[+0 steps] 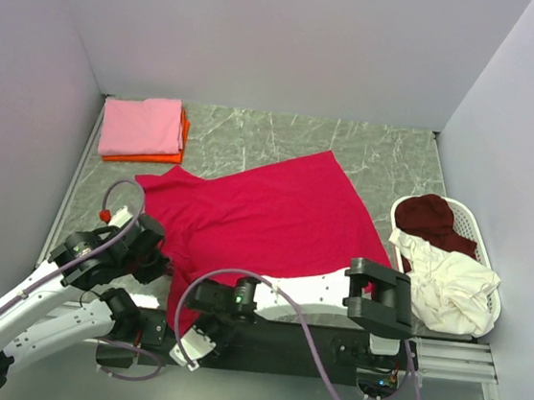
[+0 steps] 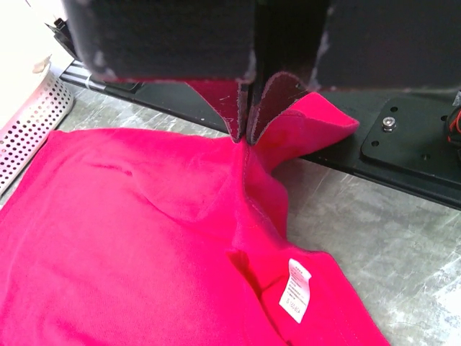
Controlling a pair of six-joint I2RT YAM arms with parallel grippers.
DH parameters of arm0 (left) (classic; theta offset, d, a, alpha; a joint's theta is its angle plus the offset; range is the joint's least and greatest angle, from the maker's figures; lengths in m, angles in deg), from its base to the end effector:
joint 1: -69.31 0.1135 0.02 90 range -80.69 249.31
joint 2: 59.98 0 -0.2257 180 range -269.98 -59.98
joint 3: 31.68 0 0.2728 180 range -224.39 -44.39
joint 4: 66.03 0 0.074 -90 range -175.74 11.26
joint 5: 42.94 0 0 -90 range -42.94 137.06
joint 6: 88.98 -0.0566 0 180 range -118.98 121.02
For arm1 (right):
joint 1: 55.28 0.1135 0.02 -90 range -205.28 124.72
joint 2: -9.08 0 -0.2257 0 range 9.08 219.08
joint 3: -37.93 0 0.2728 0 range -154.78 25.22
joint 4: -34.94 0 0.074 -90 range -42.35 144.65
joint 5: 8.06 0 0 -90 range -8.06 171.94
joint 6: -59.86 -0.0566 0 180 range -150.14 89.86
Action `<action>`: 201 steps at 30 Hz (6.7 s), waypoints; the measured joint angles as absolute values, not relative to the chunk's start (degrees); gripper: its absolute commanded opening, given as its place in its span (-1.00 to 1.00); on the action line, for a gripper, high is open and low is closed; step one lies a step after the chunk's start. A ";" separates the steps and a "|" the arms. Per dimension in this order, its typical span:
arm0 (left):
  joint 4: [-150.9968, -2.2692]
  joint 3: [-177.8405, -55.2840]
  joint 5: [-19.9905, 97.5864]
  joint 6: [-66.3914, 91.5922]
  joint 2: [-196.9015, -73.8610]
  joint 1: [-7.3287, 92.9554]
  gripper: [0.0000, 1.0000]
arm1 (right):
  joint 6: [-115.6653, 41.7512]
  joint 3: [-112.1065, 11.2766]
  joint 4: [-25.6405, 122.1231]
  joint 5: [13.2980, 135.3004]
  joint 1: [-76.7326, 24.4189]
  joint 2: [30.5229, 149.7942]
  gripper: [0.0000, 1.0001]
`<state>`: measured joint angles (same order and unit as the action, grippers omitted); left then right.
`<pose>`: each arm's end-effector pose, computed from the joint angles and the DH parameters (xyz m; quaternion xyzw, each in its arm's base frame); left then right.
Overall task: Fold and stack the t-shirts
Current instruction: Flatten the tshirt out
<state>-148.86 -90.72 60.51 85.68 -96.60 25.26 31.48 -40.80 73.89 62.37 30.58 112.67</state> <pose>0.1204 -0.0981 0.2400 -0.3612 0.8901 -0.1796 0.2118 0.0083 0.3771 0.1039 -0.9322 0.2318 0.2087 0.1835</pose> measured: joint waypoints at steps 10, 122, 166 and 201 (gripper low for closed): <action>-148.80 -90.72 61.10 84.63 -96.44 25.26 -0.99 | 33.28 -43.71 74.15 62.89 28.72 116.32 -0.24; -89.17 -92.64 20.27 32.90 -140.83 92.30 0.42 | -11.20 -65.63 88.77 71.46 -58.42 130.29 -1.00; -84.56 -84.01 12.16 35.30 -145.82 75.62 -0.36 | -10.74 -65.76 88.81 70.85 -58.77 130.31 -1.00; -96.34 -85.36 29.34 37.12 -144.09 75.75 -0.24 | -10.57 -65.56 88.55 70.24 -58.81 130.31 -1.00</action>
<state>-96.34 -85.36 29.34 37.12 -144.09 75.75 -10.57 -65.56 88.55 70.24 -58.81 130.31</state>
